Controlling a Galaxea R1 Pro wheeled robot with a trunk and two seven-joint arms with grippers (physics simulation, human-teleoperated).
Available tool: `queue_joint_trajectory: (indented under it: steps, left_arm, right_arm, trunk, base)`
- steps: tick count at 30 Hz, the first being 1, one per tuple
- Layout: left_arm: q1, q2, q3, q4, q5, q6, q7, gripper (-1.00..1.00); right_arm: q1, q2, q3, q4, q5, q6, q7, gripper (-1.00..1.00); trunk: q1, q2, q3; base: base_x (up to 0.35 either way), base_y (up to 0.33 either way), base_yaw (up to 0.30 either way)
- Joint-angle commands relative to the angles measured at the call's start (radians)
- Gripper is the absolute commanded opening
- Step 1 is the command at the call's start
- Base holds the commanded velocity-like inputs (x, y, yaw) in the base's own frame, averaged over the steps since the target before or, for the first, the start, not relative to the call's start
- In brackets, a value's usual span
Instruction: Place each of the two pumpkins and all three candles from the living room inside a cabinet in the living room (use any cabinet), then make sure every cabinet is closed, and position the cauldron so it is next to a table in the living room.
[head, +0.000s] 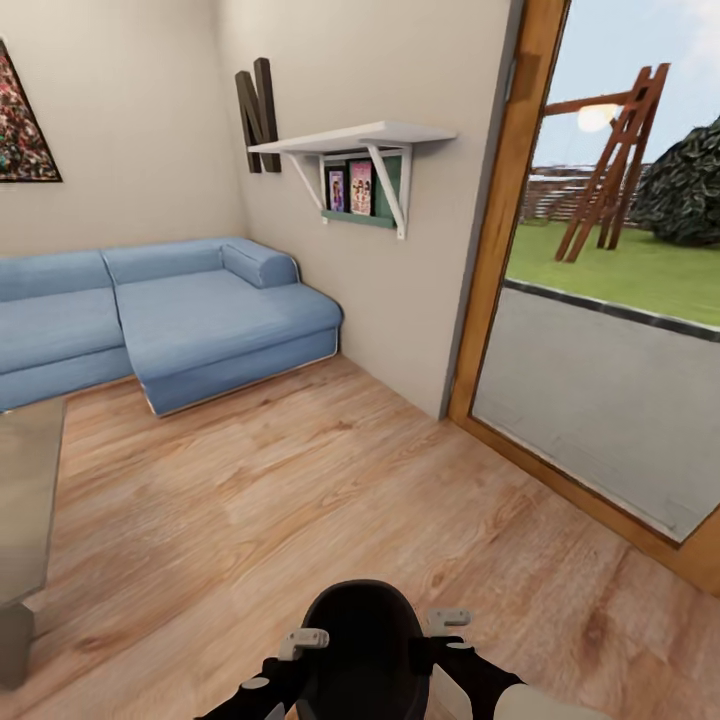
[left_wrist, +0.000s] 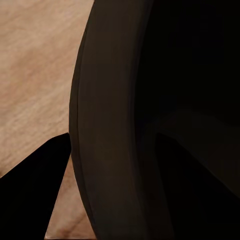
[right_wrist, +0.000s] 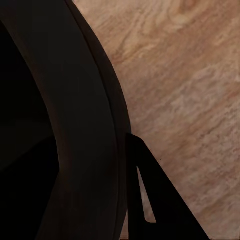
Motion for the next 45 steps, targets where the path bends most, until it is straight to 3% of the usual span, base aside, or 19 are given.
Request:
queue_joint_trajectory:
  steps: [1,37,45]
  left_arm:
    - [0.0,0.001,-0.014,0.007,0.015,0.0,0.009,-1.0]
    - [0.0,0.002,-0.014,0.007,0.016,0.001,0.009,-1.0]
    - [0.0,0.002,-0.014,0.007,0.016,0.0,0.009,-1.0]
  right_arm:
    - [-0.001,-0.001,-0.015,-0.005,0.008,-0.017,-0.005,-1.0]
    - [-0.001,0.0,-0.015,-0.005,0.008,-0.017,-0.005,-1.0]
    - [-0.001,0.001,-0.015,-0.005,0.008,-0.017,-0.005,-1.0]
  trunk:
    - [-0.001,0.0,-0.001]
    - [-0.001,0.0,-0.001]
    - [-0.001,0.0,-0.001]
  base:
    - [-0.228,0.112,0.291]
    - [-0.055,0.03,0.291]
    - [0.0,0.175,0.291]
